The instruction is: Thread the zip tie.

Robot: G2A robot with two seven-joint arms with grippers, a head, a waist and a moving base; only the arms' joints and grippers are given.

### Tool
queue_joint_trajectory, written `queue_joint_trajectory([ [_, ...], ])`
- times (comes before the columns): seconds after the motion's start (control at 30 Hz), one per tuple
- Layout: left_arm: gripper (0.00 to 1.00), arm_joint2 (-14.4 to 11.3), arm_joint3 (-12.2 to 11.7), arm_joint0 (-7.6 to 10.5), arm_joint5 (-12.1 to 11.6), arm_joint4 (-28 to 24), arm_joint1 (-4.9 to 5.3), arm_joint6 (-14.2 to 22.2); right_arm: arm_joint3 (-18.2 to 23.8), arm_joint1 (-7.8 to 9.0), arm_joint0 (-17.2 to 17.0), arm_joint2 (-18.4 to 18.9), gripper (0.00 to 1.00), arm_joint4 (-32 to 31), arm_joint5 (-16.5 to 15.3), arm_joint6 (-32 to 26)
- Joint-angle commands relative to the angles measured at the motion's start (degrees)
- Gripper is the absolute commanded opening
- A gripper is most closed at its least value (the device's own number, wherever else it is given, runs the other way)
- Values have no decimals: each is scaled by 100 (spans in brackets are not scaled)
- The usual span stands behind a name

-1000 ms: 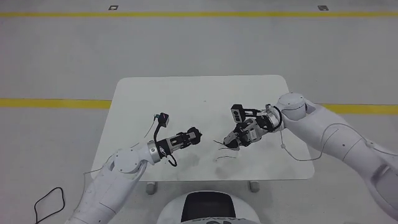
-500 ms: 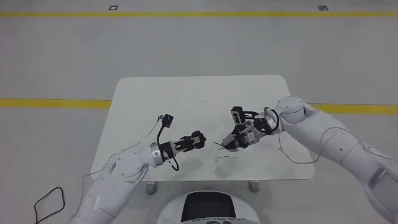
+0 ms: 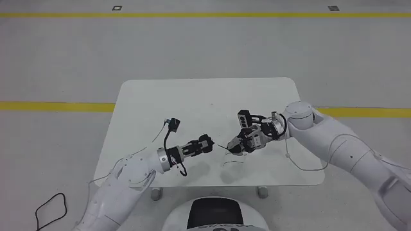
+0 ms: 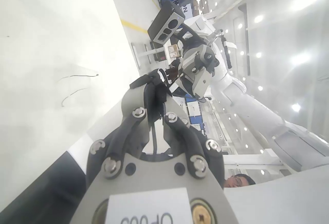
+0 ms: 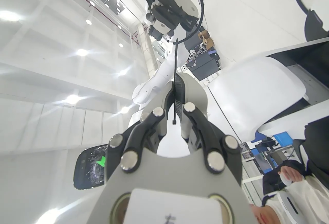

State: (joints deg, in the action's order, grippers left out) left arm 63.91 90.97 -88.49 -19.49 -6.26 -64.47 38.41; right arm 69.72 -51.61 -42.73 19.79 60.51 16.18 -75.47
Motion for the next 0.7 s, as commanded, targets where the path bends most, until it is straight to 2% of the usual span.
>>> queue_joint_trajectory([
  [0.0,0,-11,-10,8,1,-20,7,-14,8,-8,-34,58,0,-43,21,21],
  [0.67,0,-77,-11,38,1,-188,79,-53,-75,-152,-280,449,0,-357,264,-61],
])
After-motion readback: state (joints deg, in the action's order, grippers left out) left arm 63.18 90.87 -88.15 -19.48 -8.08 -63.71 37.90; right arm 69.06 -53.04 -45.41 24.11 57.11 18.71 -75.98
